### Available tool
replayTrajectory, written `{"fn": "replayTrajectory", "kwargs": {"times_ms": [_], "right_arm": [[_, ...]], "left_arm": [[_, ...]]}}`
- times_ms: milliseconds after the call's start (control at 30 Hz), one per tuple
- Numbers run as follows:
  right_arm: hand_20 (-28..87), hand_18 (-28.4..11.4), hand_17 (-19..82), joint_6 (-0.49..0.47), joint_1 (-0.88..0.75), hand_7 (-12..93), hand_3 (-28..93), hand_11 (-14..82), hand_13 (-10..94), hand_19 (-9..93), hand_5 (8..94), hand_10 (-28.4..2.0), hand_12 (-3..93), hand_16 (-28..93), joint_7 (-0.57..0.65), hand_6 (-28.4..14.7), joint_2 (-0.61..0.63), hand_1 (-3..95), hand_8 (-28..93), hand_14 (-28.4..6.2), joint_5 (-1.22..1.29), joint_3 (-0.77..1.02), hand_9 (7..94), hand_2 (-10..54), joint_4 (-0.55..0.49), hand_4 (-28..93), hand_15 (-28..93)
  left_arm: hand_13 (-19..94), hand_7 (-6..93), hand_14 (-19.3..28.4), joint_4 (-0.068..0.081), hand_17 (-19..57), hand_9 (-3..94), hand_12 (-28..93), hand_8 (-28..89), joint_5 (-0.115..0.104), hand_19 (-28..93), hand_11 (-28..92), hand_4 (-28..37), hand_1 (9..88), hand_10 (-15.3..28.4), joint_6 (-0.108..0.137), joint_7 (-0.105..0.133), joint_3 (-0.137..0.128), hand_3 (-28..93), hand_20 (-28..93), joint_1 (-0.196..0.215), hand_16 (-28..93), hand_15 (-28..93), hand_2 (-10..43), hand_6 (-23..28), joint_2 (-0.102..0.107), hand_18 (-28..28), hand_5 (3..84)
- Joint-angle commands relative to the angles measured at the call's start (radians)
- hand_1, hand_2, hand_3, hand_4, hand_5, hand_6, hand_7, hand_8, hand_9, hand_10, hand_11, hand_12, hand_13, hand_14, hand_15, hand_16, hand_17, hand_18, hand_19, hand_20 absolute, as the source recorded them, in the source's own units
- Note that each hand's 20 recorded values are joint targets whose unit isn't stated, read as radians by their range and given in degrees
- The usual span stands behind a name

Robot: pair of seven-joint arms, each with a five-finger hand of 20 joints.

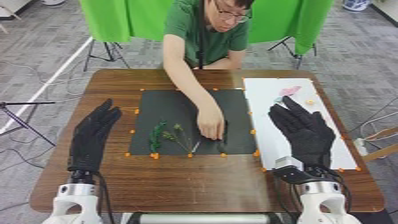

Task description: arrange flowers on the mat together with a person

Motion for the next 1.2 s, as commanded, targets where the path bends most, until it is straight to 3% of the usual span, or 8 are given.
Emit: {"fn": "replayTrajectory", "kwargs": {"times_ms": [33,367,600,800,867,967,1067,1200], "right_arm": [[28,-11.0,19,0.008,-0.013,9,78,6.2,37,1,47.8,-15.8,11.0,10,-0.01,-3.9,-0.004,7.2,-9,-11.7,0.001,0.003,51.2,5.2,0.0,-20,13],[28,-10.9,20,0.009,-0.013,9,78,6.3,37,1,47.9,-15.7,11.1,10,-0.008,-3.8,-0.004,8.1,-9,-11.6,-0.008,0.001,51.6,4.3,0.003,-20,13],[29,-10.8,21,0.015,0.004,11,78,6.4,38,1,47.1,-15.2,11.5,10,-0.01,-2.7,0.007,16.3,-9,-10.8,-0.07,0.003,51.3,-7.7,0.005,-19,13],[37,-9.7,28,0.211,0.109,16,76,7.8,42,10,47.2,-14.1,12.7,10,0.05,-1.5,0.092,26.7,-11,-10.0,-0.325,0.004,52.8,-9.5,0.002,-22,14],[41,-10.2,31,0.28,0.163,17,74,10.9,49,19,50.3,-13.3,13.1,10,0.267,-1.6,0.132,32.1,-12,-9.3,-0.582,0.006,58.3,-9.5,-0.02,-23,15],[42,-11.3,34,0.196,0.259,17,72,13.3,58,30,51.8,-13.6,14.7,11,0.492,-1.4,0.196,34.2,-12,-9.9,-0.938,0.001,61.6,-9.5,-0.001,-25,18],[41,-13.5,35,-0.042,0.334,16,70,13.6,65,44,54.4,-14.1,15.2,14,0.62,-1.5,0.228,34.8,-11,-10.3,-1.139,0.022,63.1,-9.5,0.005,-27,19],[39,-15.5,39,-0.158,0.456,14,68,13.1,74,56,58.0,-14.1,15.0,18,0.739,-1.1,0.275,36.5,-10,-9.5,-1.32,-0.059,67.0,-9.5,0.069,-28,21]], "left_arm": [[32,7.6,14.2,0.0,6.0,43.5,12,-6,-0.002,2,11,-25.5,22.5,12.3,-0.004,-0.005,-0.002,67,16,0.008,0,9,-4.0,2.8,-0.009,9.6,43.9],[32,7.6,14.2,0.002,6.0,43.5,12,-6,-0.006,2,11,-25.5,22.5,12.4,-0.003,-0.009,-0.005,67,16,0.01,0,9,-4.0,2.8,-0.009,9.6,43.9],[33,7.7,14.1,0.001,6.0,43.5,12,-6,-0.006,2,11,-25.5,22.5,12.3,0.006,-0.01,-0.002,67,16,0.01,0,9,-4.0,2.8,-0.006,9.6,43.9],[32,7.6,14.2,0.001,6.0,43.5,12,-6,0.0,2,11,-25.5,22.5,12.3,0.003,-0.011,0.0,67,16,0.004,0,9,-3.9,2.8,-0.003,9.5,43.9],[32,7.6,14.2,-0.001,6.0,43.5,12,-6,-0.001,2,11,-25.5,22.6,12.3,0.004,-0.011,-0.001,67,16,0.004,0,9,-3.7,2.9,-0.002,9.5,43.9],[32,7.6,14.2,0.001,6.0,43.5,12,-6,-0.001,2,11,-25.3,22.6,12.3,0.004,-0.011,-0.001,67,16,0.004,0,9,-3.8,2.9,-0.001,9.5,43.9],[32,7.6,14.2,-0.002,6.0,43.5,12,-6,-0.001,2,11,-25.2,22.7,12.4,0.007,-0.013,-0.002,67,16,0.009,0,9,-3.8,2.9,0.0,9.5,43.9],[32,7.6,14.2,-0.005,6.0,43.4,12,-6,0.001,2,11,-25.2,22.8,12.3,0.008,-0.018,-0.001,67,16,0.011,0,9,-3.9,2.9,0.0,9.5,43.9]]}}
